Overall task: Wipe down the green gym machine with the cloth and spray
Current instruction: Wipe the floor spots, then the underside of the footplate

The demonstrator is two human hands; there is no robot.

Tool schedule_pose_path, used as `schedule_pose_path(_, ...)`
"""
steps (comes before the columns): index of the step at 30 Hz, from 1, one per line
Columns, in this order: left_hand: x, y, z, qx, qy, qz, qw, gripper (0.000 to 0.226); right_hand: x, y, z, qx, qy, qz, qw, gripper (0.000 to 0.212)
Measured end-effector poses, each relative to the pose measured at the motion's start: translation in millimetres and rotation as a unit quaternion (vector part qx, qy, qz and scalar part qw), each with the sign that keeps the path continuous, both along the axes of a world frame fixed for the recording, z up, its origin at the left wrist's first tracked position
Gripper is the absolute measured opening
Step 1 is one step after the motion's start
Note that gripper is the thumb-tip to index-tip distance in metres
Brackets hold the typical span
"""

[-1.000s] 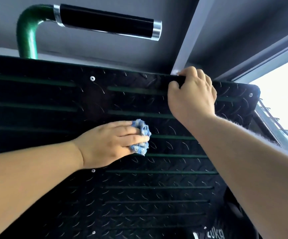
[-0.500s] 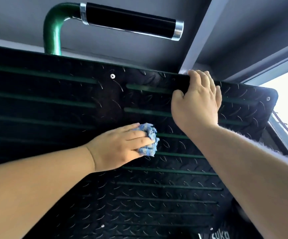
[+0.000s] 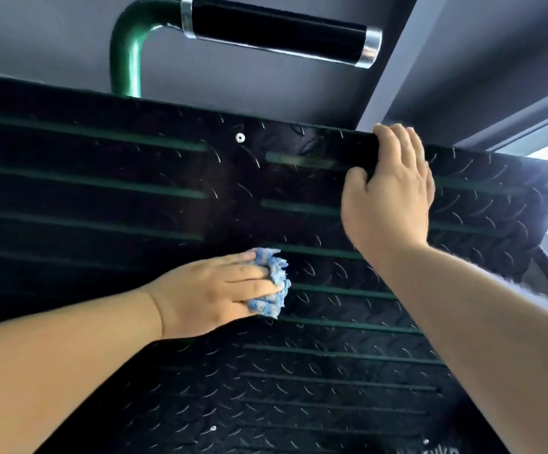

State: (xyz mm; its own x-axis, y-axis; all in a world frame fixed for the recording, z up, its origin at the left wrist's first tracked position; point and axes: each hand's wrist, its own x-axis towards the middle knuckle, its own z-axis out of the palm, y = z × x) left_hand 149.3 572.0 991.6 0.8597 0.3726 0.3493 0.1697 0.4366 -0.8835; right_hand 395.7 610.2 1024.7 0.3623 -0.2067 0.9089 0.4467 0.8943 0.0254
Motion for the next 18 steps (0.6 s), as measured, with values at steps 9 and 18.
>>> schedule_pose_path(9, 15, -2, 18, 0.112, -0.062, -0.160, 0.979, 0.037, -26, 17, -19, 0.036, -0.044, -0.026, 0.998, 0.076)
schedule_pose_path(18, 21, -11, 23, 0.132, -0.086, -0.179, 0.971, 0.041, -32, 66, -48, 0.062, -0.142, -0.144, 0.977, 0.077)
